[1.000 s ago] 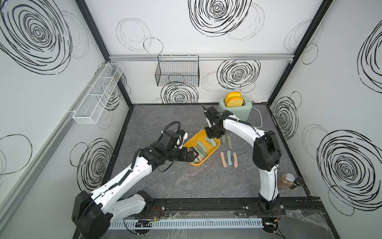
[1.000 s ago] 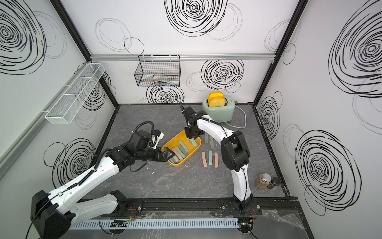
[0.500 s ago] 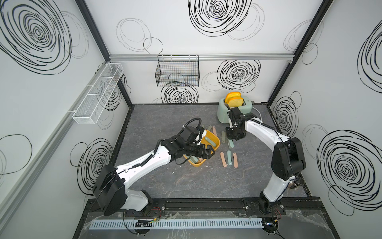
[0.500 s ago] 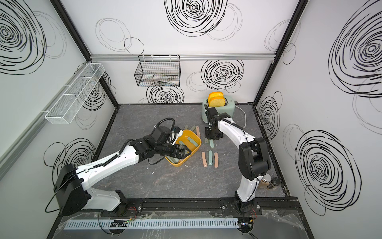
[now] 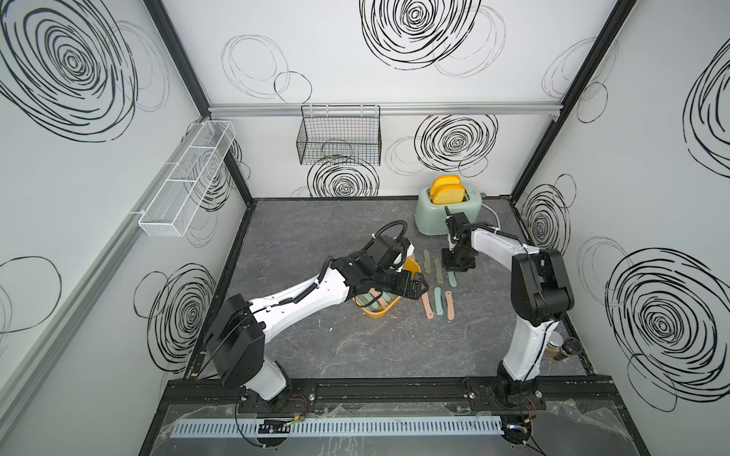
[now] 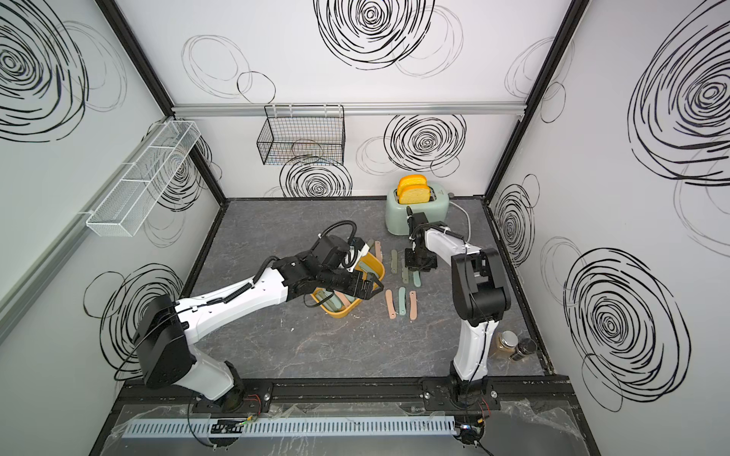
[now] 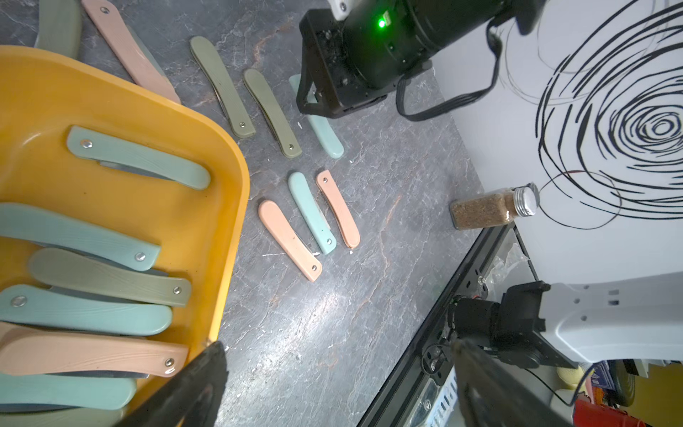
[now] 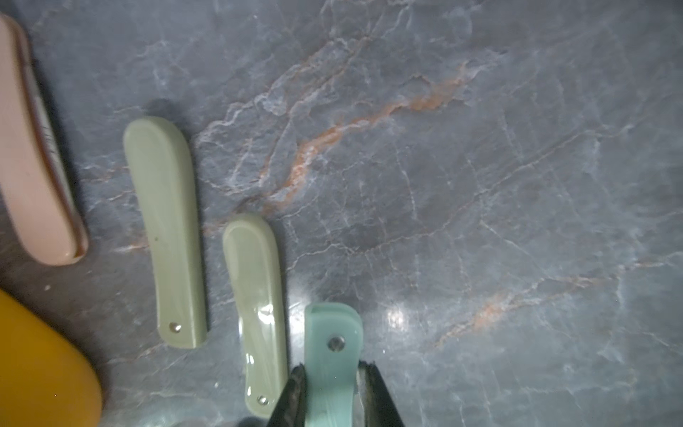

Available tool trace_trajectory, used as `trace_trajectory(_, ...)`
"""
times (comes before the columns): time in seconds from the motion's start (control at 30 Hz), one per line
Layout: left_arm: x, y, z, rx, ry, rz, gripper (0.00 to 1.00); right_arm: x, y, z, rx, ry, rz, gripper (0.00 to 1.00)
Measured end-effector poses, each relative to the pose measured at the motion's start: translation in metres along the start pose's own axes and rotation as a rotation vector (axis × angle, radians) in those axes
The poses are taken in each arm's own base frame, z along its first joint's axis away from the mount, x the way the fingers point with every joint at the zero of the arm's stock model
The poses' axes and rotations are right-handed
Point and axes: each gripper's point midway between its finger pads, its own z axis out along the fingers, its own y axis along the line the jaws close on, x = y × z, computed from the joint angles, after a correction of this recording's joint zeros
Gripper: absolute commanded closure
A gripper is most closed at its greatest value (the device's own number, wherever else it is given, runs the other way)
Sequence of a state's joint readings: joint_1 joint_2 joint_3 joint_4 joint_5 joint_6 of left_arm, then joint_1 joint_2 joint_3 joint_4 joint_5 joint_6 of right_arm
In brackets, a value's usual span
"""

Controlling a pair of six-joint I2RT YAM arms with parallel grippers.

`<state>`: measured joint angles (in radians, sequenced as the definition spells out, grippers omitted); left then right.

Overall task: Take the fruit knife out of the storage box
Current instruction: Place the fruit knife at the center of the board, then pick up the fruit knife from the storage box.

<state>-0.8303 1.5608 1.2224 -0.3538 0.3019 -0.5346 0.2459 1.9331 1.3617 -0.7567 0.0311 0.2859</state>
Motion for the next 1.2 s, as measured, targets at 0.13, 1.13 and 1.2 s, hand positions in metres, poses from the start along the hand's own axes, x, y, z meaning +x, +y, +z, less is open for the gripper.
trace_trajectory(0.13, 0.000, 0.002, 0.002, -0.008, 0.001, 0.002, 0.02, 0.000, -0.004, 0.011, 0.010, 0.017, -0.001, 0.74)
trace_trajectory(1.13, 0.011, 0.058, -0.084, -0.097, -0.146, -0.081, 0.02, -0.016, 0.127, -0.086, -0.097, -0.228, -0.276, 0.61)
trace_trajectory(1.2, 0.017, 0.066, -0.094, -0.113, -0.158, -0.099, 0.02, -0.009, 0.143, -0.082, -0.102, -0.219, -0.313, 0.61)
